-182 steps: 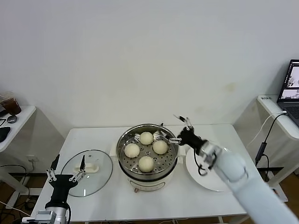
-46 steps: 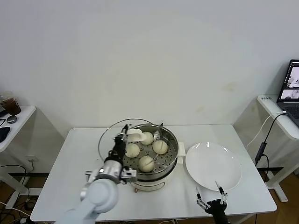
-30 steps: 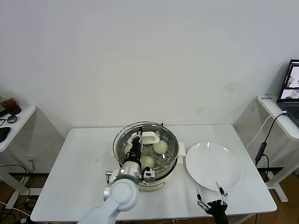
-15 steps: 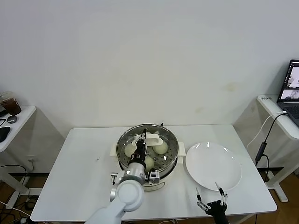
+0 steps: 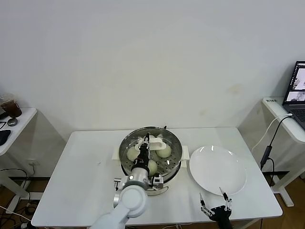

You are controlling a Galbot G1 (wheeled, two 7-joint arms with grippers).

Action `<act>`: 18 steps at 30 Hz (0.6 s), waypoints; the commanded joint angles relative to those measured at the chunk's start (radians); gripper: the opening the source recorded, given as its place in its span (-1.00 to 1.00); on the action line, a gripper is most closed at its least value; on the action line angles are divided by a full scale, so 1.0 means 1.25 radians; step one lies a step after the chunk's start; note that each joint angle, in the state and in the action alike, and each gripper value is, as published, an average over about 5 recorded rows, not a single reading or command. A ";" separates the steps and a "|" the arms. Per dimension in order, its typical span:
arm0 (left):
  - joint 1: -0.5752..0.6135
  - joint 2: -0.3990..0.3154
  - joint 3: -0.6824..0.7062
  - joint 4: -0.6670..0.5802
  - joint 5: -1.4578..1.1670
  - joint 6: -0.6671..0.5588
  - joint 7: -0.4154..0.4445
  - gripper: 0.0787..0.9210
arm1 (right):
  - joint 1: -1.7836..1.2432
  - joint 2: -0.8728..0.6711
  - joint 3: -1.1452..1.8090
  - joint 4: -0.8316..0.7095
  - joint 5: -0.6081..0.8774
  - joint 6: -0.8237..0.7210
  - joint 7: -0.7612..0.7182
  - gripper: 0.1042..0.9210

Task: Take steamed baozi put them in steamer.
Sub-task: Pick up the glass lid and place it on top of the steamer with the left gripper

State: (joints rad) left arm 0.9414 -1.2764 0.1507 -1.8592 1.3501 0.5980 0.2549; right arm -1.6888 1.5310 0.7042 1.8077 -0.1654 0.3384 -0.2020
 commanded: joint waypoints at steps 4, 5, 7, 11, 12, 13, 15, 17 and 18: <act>0.057 0.019 -0.021 -0.076 -0.111 -0.023 -0.074 -0.40 | -0.002 0.002 -0.005 0.003 -0.005 0.000 0.000 0.76; 0.075 0.024 -0.027 -0.096 -0.129 -0.029 -0.087 -0.33 | -0.002 0.002 -0.005 0.004 -0.005 0.000 0.000 0.76; 0.116 0.035 -0.041 -0.139 -0.169 -0.045 -0.106 -0.19 | -0.003 0.003 -0.004 0.005 -0.005 0.000 0.000 0.76; 0.205 0.069 -0.089 -0.245 -0.309 -0.086 -0.153 0.08 | -0.005 0.004 -0.003 0.007 -0.006 0.001 0.000 0.76; 0.235 0.077 -0.109 -0.271 -0.353 -0.107 -0.174 0.14 | -0.005 0.004 -0.002 0.009 -0.006 0.001 0.000 0.76; 0.271 0.086 -0.134 -0.295 -0.411 -0.135 -0.199 0.22 | -0.006 0.004 -0.002 0.010 -0.006 0.002 0.000 0.76; 0.356 0.099 -0.190 -0.337 -0.556 -0.204 -0.255 0.34 | -0.007 0.003 -0.001 0.013 -0.005 0.002 0.000 0.76; 0.454 0.102 -0.271 -0.362 -0.751 -0.323 -0.288 0.49 | -0.008 0.003 0.000 0.017 0.000 0.001 0.000 0.76; 0.504 0.100 -0.316 -0.369 -0.836 -0.388 -0.303 0.55 | -0.009 0.002 0.000 0.018 0.003 0.002 0.002 0.76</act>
State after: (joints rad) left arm 1.1421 -1.2042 0.0461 -2.0800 1.0487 0.4924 0.0939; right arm -1.6984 1.5348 0.7025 1.8238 -0.1717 0.3408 -0.2022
